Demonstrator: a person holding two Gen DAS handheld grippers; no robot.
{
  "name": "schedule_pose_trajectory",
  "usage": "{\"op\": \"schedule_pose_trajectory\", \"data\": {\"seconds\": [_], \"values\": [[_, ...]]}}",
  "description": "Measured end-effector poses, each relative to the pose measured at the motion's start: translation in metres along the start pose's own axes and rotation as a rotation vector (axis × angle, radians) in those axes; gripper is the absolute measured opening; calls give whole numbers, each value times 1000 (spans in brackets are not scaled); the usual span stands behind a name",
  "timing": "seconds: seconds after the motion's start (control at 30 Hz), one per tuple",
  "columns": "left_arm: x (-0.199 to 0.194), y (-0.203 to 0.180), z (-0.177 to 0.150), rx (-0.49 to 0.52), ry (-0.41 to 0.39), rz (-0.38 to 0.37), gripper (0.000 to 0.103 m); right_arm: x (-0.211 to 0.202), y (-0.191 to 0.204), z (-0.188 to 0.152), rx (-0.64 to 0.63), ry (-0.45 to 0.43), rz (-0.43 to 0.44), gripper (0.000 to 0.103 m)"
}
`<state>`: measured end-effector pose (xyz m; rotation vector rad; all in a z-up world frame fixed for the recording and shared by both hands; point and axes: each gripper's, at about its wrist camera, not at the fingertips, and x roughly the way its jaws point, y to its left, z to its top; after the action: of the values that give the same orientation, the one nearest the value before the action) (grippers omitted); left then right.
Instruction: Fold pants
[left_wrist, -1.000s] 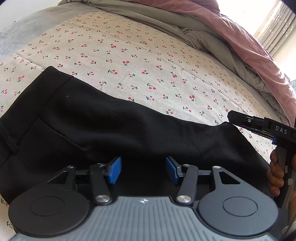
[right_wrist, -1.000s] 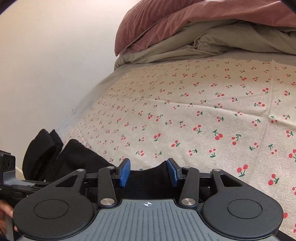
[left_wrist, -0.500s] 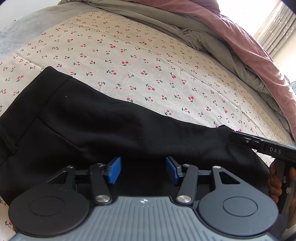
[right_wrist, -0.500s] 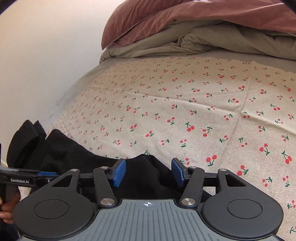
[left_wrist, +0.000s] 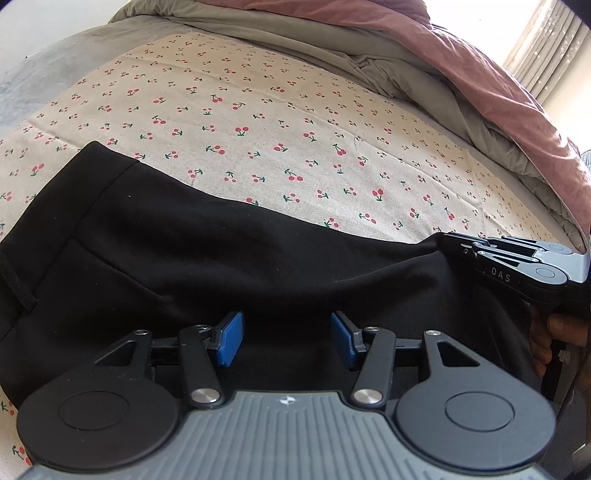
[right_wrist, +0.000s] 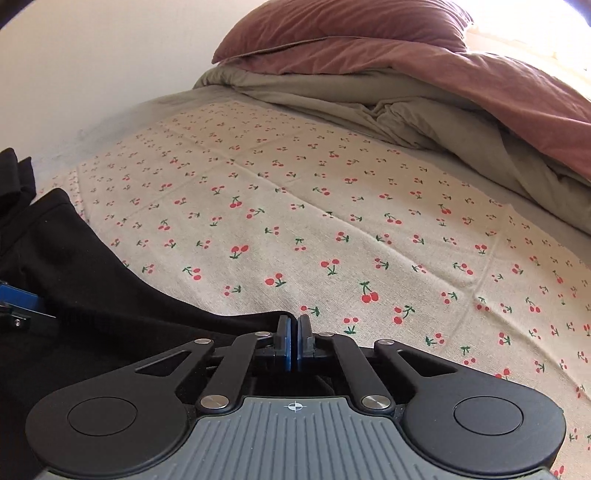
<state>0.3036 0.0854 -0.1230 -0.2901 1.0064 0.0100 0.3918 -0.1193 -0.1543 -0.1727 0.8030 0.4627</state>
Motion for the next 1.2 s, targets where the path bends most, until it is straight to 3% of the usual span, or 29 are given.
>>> {"op": "schedule_pose_trajectory", "data": {"seconds": [0.1, 0.2, 0.27, 0.4, 0.5, 0.57, 0.63, 0.7, 0.8, 0.87, 0.93, 1.0, 1.07, 1.13, 1.2], "values": [[1, 0, 0, 7, 1, 3, 57, -1, 2, 0, 20, -13, -52, 5], [1, -1, -2, 39, -5, 19, 57, -17, 8, -7, -7, -18, -181, 16], [2, -2, -3, 55, -10, 29, 57, -40, 2, -18, 12, -38, -249, 17], [1, -2, -3, 53, -15, 38, 57, -104, -19, -64, 113, -44, -331, 17], [-2, -7, -4, 51, -26, 31, 57, -151, -45, -112, 240, 25, -358, 22], [-8, -11, -7, 55, -55, -24, 57, -167, -68, -130, 305, 87, -364, 22], [-13, -21, -12, 97, -95, -57, 57, -175, -89, -142, 393, 144, -421, 23], [-15, -35, -19, 175, -121, -95, 57, -175, -101, -157, 414, 170, -402, 25], [-6, -51, -34, 260, -75, -135, 57, -178, -118, -177, 454, 100, -391, 24], [6, -56, -43, 286, -31, -105, 57, -177, -127, -177, 464, 87, -492, 23], [7, -63, -49, 359, -67, -65, 59, -172, -133, -180, 428, 81, -590, 24], [5, -65, -53, 420, -97, -10, 66, -170, -130, -180, 397, 82, -625, 24], [4, -60, -50, 415, -109, -6, 66, -173, -126, -172, 384, 106, -673, 24], [3, -49, -43, 351, -106, -30, 66, -185, -120, -164, 403, 60, -632, 27], [0, -43, -39, 312, -96, -59, 66, -188, -108, -154, 409, 44, -517, 27]]}}
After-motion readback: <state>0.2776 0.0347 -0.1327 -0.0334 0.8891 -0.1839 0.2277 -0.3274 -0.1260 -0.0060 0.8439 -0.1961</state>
